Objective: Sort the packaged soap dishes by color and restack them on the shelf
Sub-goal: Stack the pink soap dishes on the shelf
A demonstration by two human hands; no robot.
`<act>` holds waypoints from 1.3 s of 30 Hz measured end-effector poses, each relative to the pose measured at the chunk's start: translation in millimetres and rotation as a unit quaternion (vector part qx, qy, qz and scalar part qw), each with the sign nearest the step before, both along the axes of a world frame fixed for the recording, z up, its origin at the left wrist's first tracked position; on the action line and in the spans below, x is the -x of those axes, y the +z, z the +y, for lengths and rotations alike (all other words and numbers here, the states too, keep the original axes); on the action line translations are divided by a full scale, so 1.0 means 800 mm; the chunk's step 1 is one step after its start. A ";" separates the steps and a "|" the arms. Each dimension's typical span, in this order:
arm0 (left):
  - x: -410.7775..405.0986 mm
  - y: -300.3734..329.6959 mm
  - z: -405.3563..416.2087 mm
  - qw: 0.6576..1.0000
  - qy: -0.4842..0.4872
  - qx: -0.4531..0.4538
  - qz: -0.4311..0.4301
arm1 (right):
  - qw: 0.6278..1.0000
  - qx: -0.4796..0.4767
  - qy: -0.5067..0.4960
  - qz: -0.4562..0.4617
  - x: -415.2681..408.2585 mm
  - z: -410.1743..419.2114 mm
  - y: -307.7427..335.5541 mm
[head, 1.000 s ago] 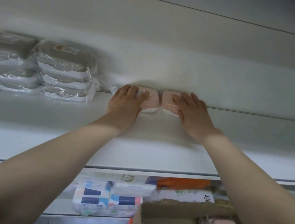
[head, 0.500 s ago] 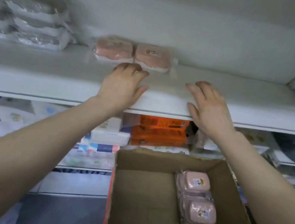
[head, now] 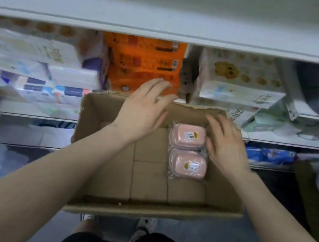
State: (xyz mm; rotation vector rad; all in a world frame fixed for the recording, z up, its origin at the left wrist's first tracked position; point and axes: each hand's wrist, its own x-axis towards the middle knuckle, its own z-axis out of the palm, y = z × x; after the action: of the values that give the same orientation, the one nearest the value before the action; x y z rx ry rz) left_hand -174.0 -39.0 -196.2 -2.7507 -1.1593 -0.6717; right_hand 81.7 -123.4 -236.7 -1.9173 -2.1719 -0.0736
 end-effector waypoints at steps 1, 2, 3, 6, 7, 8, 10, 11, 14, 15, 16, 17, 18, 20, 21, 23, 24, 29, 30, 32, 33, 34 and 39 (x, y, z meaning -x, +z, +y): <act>-0.008 -0.023 -0.006 0.999 0.005 0.033 0.017 | 0.999 0.049 -0.010 -0.003 -0.005 -0.010 -0.022; -0.016 -0.044 -0.011 0.997 0.011 0.067 0.032 | 0.995 0.099 -0.017 -0.009 -0.009 -0.019 -0.042; -0.024 -0.065 -0.014 0.994 0.016 0.101 0.045 | 0.989 0.148 -0.023 -0.012 -0.011 -0.027 -0.060; -0.046 -0.115 -0.016 0.975 0.022 0.200 0.099 | 0.969 0.243 -0.033 -0.008 -0.012 -0.044 -0.102; -0.054 -0.131 -0.013 0.966 0.018 0.228 0.119 | 0.967 0.253 -0.032 -0.003 -0.011 -0.046 -0.113; -0.063 -0.146 -0.008 0.959 0.013 0.249 0.132 | 0.965 0.261 -0.029 0.003 -0.010 -0.047 -0.123; -0.083 -0.174 0.003 0.950 0.006 0.272 0.152 | 0.958 0.284 -0.025 0.007 -0.009 -0.047 -0.143; -0.095 -0.187 0.009 0.948 0.002 0.276 0.159 | 0.954 0.298 -0.026 0.007 -0.008 -0.046 -0.153; -0.129 -0.224 0.024 0.940 -0.006 0.294 0.174 | 0.954 0.298 -0.039 0.010 -0.009 -0.045 -0.177; -0.139 -0.235 0.029 0.938 -0.003 0.299 0.178 | 0.958 0.283 -0.041 0.010 -0.008 -0.044 -0.185; -0.148 -0.246 0.033 0.936 0.001 0.301 0.182 | 0.962 0.269 -0.043 0.007 -0.008 -0.044 -0.190; -0.155 -0.258 0.036 0.935 0.006 0.301 0.189 | 0.965 0.258 -0.043 0.001 -0.008 -0.043 -0.196; -0.160 -0.267 0.038 0.935 0.013 0.298 0.192 | 0.966 0.255 -0.043 -0.010 -0.007 -0.043 -0.200; -0.162 -0.277 0.037 0.942 0.022 0.284 0.180 | 0.967 0.248 -0.044 -0.024 -0.007 -0.042 -0.205; -0.159 -0.277 0.035 0.946 0.023 0.277 0.170 | 0.968 0.245 -0.045 -0.025 -0.006 -0.041 -0.207; -0.146 -0.268 0.029 0.950 0.024 0.268 0.157 | 0.968 0.246 -0.048 -0.027 -0.005 -0.042 -0.208; -0.134 -0.262 0.025 0.952 0.029 0.265 0.148 | 0.967 0.247 -0.047 -0.028 -0.005 -0.042 -0.206; -0.036 -0.239 -0.006 0.956 0.110 0.262 0.067 | 0.962 0.264 -0.063 -0.023 -0.009 -0.043 -0.187; -0.012 -0.239 -0.015 0.948 0.140 0.277 0.064 | 0.962 0.262 -0.073 -0.022 -0.009 -0.043 -0.184; 0.031 -0.245 -0.031 0.930 0.191 0.304 0.081 | 0.961 0.260 -0.097 -0.001 -0.006 -0.038 -0.179; 0.049 -0.251 -0.037 0.921 0.213 0.313 0.096 | 0.960 0.256 -0.112 0.016 -0.005 -0.032 -0.177; 0.065 -0.259 -0.043 0.910 0.234 0.323 0.112 | 0.959 0.253 -0.126 0.030 -0.003 -0.025 -0.176; 0.089 -0.281 -0.068 0.865 0.292 0.382 0.141 | 0.953 0.244 -0.173 0.046 0.007 0.013 -0.188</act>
State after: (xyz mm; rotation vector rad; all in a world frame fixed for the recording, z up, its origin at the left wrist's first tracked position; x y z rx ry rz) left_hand -245.5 -93.5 -421.0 -2.5621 -2.3990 0.3347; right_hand 76.4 -113.4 -387.1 -2.4915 -1.8902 0.5289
